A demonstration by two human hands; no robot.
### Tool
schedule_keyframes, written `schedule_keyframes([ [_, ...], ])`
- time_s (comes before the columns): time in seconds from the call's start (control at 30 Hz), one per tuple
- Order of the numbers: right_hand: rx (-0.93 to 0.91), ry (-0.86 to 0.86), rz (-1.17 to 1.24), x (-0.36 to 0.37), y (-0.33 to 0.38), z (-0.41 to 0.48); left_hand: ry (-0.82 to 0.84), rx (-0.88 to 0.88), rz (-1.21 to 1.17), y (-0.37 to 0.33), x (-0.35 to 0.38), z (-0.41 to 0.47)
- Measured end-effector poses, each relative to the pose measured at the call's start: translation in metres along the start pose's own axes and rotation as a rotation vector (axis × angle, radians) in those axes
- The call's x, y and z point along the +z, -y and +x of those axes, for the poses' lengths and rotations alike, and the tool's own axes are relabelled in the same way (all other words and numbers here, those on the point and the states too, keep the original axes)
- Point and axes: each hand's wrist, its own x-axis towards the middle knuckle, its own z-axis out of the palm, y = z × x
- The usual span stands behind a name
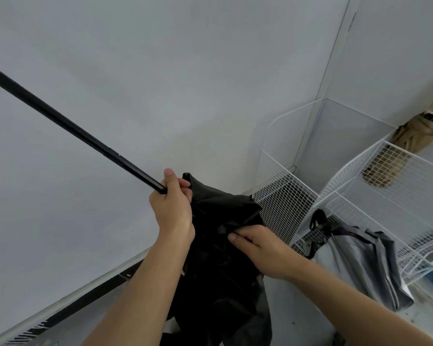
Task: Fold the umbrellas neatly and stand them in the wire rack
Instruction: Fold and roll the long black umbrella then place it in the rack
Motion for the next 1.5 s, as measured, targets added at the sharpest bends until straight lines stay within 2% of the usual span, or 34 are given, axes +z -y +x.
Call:
schedule_keyframes([
  [0.17,-0.034,-0.055,0.036,0.001,-0.001,0.005,0.125,-0.056,-0.017,-0.005,0.003,-0.007],
  [0.33,0.005,-0.001,0.273,0.001,0.003,0.003,0.178,-0.008,0.01,-0.006,0.006,-0.009],
  [0.4,0.009,-0.068,0.305,-0.003,0.009,0.001,0.171,0.019,0.045,-0.006,0.006,-0.009],
  [0.47,-0.044,-0.314,0.181,-0.013,0.011,0.0,0.158,0.036,0.086,-0.006,0.006,-0.007],
  [0.53,-0.139,-0.448,-0.097,-0.023,0.006,-0.002,0.152,0.038,0.104,-0.005,0.004,-0.006],
  [0.63,-0.228,-0.441,-0.401,-0.022,0.0,-0.001,0.153,0.027,0.109,-0.004,0.004,-0.007],
  [0.8,-0.243,-0.545,-0.299,-0.02,0.002,0.007,0.214,-0.012,0.143,0.003,0.009,-0.017],
  [0.93,-0.178,-0.343,-0.399,-0.026,0.002,0.004,0.195,-0.036,0.151,0.003,0.009,-0.015],
  [1.0,-0.175,-0.35,-0.456,-0.023,-0.001,0.004,0.203,-0.037,0.135,0.002,0.008,-0.012],
  [1.1,-0.191,-0.453,-0.347,-0.024,-0.002,0.006,0.252,-0.036,0.149,0.005,0.01,-0.015],
  [1.3,-0.083,-0.573,-0.164,-0.021,-0.003,0.009,0.267,-0.034,0.177,0.01,0.014,-0.017],
  [1.4,-0.023,-0.639,-0.102,-0.029,0.001,0.008,0.214,-0.016,0.198,0.013,0.015,-0.017],
  [1.5,-0.068,-0.729,-0.137,-0.035,0.01,0.001,0.118,0.009,0.197,0.014,0.012,-0.012],
])
